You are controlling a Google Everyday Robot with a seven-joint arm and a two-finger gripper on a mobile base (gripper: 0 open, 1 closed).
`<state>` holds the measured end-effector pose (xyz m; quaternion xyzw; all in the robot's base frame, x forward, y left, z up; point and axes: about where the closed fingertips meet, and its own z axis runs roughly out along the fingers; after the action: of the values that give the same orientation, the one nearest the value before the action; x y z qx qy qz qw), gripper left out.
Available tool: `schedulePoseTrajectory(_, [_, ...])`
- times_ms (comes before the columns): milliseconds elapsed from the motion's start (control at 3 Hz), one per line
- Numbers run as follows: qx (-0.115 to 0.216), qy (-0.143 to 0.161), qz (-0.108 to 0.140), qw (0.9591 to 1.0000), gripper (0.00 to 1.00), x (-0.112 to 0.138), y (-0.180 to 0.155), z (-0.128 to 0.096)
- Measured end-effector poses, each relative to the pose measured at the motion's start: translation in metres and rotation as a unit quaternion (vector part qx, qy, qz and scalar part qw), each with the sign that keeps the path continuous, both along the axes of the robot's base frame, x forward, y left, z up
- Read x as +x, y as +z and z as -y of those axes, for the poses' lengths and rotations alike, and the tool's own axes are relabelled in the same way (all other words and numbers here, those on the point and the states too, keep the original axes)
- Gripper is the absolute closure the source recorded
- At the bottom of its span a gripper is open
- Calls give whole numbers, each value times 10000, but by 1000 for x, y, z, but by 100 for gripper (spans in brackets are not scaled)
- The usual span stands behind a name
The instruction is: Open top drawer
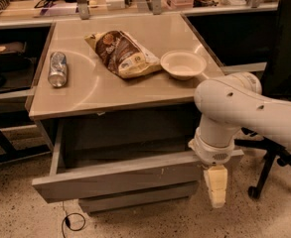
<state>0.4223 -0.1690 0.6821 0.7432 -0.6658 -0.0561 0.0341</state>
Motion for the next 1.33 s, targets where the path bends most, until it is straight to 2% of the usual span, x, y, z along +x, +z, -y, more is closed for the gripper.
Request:
schedulePoseTrajectory(667, [-65, 130, -199, 9997, 0, 10, -33, -6])
schedulePoseTrajectory(1000, [-111, 169, -366, 9991, 0, -2, -45, -1])
schedulePoseTrajectory(1333, [-133, 183, -398, 9990, 0, -6, -45, 1])
